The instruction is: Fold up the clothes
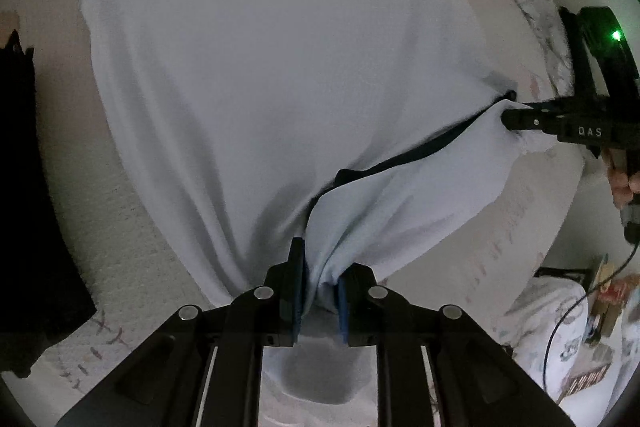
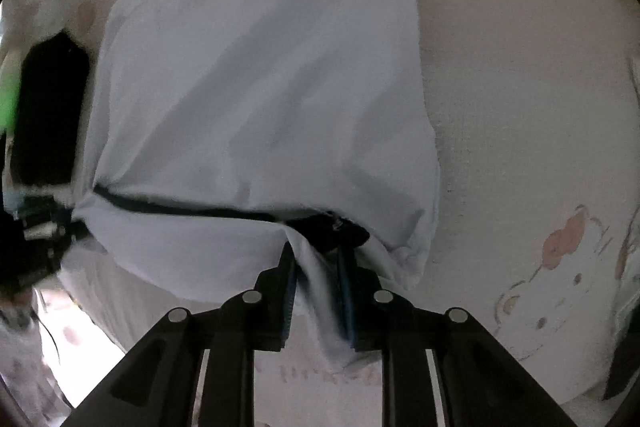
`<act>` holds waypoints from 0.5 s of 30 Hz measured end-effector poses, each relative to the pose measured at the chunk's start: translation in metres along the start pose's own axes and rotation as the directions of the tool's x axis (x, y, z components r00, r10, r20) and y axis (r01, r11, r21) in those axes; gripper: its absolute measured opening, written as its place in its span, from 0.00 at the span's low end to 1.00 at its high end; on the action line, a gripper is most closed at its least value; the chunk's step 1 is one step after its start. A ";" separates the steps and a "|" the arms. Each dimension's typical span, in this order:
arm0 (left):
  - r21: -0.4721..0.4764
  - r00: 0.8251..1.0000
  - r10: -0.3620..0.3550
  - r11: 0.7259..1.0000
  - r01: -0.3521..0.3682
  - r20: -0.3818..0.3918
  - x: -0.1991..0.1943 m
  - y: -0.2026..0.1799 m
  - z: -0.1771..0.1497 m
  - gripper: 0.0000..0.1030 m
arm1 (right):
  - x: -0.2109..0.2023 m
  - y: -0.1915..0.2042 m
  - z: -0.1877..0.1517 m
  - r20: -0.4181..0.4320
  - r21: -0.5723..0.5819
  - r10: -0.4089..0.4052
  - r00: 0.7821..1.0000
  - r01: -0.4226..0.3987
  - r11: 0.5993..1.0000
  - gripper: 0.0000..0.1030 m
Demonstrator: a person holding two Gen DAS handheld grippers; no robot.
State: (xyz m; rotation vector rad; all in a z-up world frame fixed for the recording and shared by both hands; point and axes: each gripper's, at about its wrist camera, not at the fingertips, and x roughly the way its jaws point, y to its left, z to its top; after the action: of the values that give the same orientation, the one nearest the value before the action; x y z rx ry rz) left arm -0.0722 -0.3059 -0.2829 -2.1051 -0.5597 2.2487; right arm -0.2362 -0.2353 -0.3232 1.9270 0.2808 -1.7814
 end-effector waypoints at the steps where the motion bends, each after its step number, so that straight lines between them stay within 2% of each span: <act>1: -0.017 1.000 -0.002 1.000 0.002 -0.005 0.004 0.000 0.001 0.14 | 0.005 0.000 0.002 0.000 0.008 -0.002 1.000 0.002 1.000 0.18; 6: -0.042 1.000 0.017 0.999 -0.016 0.008 0.014 -0.008 0.000 0.15 | 0.014 -0.005 0.006 0.019 0.070 0.021 1.000 -0.022 0.997 0.18; 10: -0.046 0.998 0.045 0.998 -0.043 0.045 0.013 -0.021 -0.008 0.15 | 0.014 0.000 0.003 0.059 0.034 0.007 0.998 -0.009 0.999 0.19; 15: -0.151 0.991 -0.032 0.987 0.052 0.128 -0.008 -0.028 -0.025 0.17 | 0.016 0.007 -0.002 0.099 0.011 -0.028 0.995 0.027 1.000 0.21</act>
State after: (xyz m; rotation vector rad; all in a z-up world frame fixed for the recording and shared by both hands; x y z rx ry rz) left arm -0.0540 -0.2756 -0.2683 -2.0037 -0.8011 2.3993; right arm -0.2292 -0.2435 -0.3372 1.8428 0.2664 -1.8923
